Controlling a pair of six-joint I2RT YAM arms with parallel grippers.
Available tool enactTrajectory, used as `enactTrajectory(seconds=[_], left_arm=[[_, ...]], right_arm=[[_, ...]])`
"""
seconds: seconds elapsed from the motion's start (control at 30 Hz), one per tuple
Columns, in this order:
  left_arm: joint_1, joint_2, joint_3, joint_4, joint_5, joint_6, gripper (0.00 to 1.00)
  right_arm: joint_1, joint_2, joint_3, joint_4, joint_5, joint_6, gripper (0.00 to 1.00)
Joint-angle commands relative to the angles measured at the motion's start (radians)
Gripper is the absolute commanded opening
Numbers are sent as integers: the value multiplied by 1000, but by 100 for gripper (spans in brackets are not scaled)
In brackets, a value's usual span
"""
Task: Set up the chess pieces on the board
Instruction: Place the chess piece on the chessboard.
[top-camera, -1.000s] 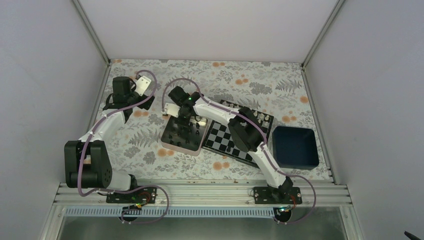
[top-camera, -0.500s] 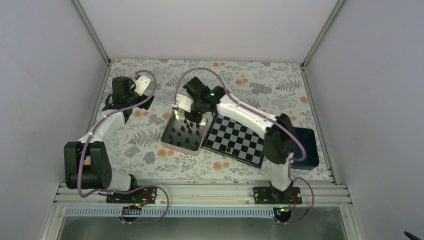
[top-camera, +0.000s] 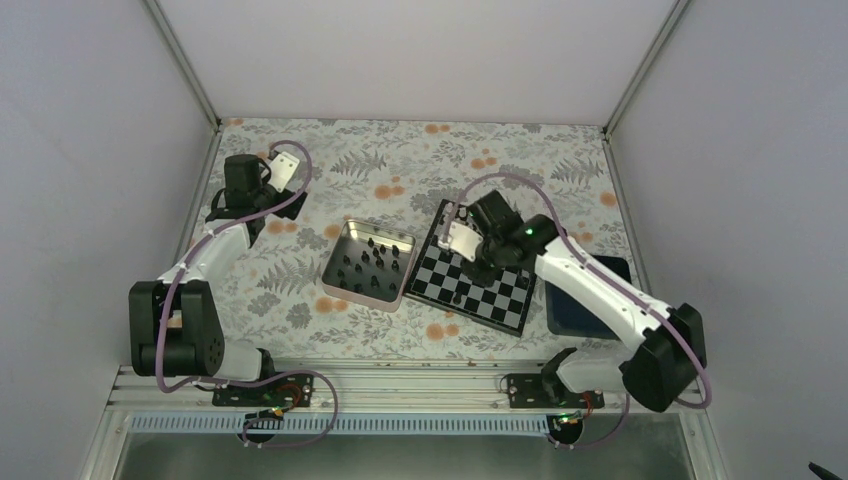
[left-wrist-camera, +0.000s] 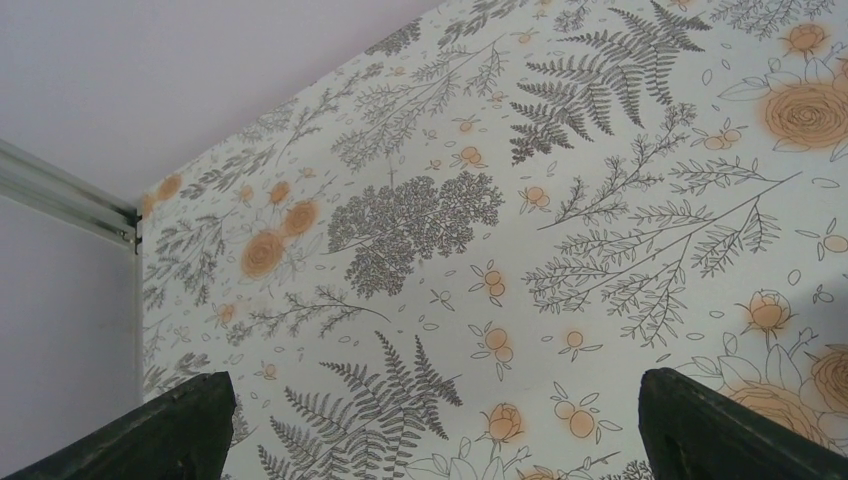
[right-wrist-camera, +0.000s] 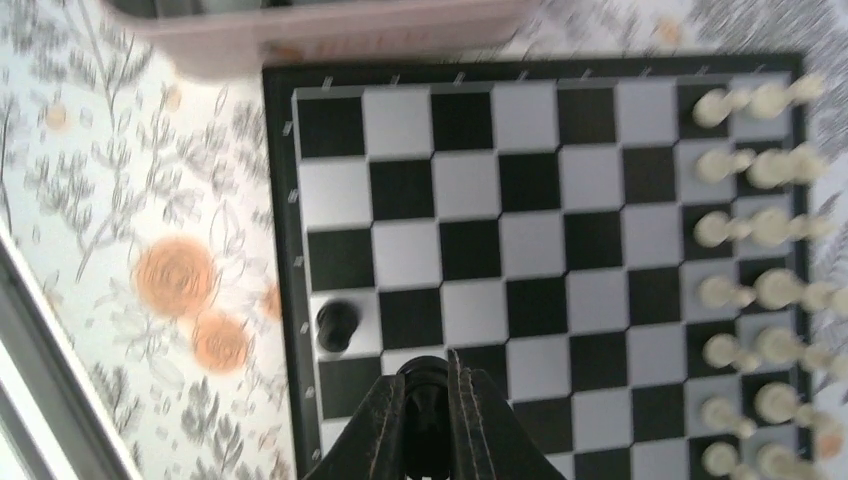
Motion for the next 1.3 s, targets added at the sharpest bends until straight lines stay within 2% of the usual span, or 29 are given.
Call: enactTrajectory(seconds=[0.0, 0.17, 0.37, 0.6, 0.93, 1.27], left_arm=[[7, 3, 1, 48, -16, -18, 100], [6, -5, -17, 60, -35, -16, 100], [7, -13, -22, 65, -49, -14, 100], [7, -18, -34, 79, -65, -10, 100], [7, -22, -42, 88, -68, -4, 100], [16, -19, -46, 95, -61, -3, 100]], right_arm=[[-20, -81, -133, -2, -13, -32, 4], [-43, -118, -285, 75, -26, -57, 4], [-47, -99, -328, 143, -40, -62, 4], [-46, -31, -231, 169, -72, -59, 4], [46, 206, -8, 183, -114, -69, 4], [111, 407, 76, 243, -151, -76, 4]])
